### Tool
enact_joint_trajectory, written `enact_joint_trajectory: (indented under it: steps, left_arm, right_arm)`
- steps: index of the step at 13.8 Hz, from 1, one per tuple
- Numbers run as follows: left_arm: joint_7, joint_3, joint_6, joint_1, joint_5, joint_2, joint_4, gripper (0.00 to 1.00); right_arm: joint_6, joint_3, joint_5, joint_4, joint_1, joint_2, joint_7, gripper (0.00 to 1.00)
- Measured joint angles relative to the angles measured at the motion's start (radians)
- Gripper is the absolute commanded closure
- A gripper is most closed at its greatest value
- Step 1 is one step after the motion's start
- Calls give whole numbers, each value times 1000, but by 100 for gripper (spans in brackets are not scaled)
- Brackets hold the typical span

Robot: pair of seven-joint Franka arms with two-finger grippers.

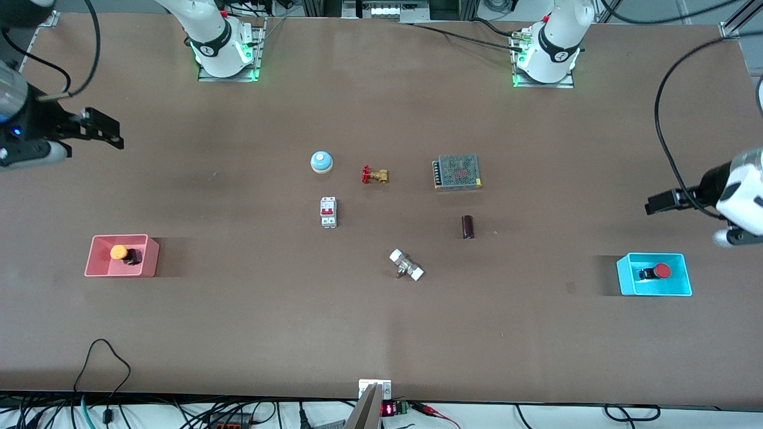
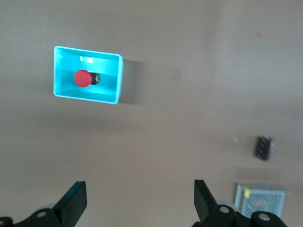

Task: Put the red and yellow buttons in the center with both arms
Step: 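Lower the right gripper to the pink tray while the left gripper reaches the cyan tray, then grasp the yellow button with the right gripper while the left gripper grasps the red button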

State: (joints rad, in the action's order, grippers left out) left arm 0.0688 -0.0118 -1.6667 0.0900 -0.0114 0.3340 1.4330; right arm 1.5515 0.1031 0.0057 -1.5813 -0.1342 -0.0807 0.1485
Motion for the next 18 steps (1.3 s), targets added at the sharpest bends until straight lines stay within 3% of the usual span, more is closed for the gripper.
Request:
enact_joint_trajectory:
  steps: [5, 10, 14, 18]
  left_arm:
    - [-130, -2, -193, 138, -1, 200, -11, 0]
    - [-166, 2, -352, 139, -1, 335, -56, 0]
    - [-176, 2, -354, 141, -1, 429, -159, 0]
    - [-180, 1, -353, 145, -1, 472, -175, 0]
  right_arm:
    - [86, 5, -37, 0, 3, -110, 41, 0]
    - [228, 19, -90, -20, 90, -199, 45, 0]
    - [494, 20, -133, -122, 149, -231, 51, 0]
    - [766, 20, -136, -286, 201, -242, 70, 0]
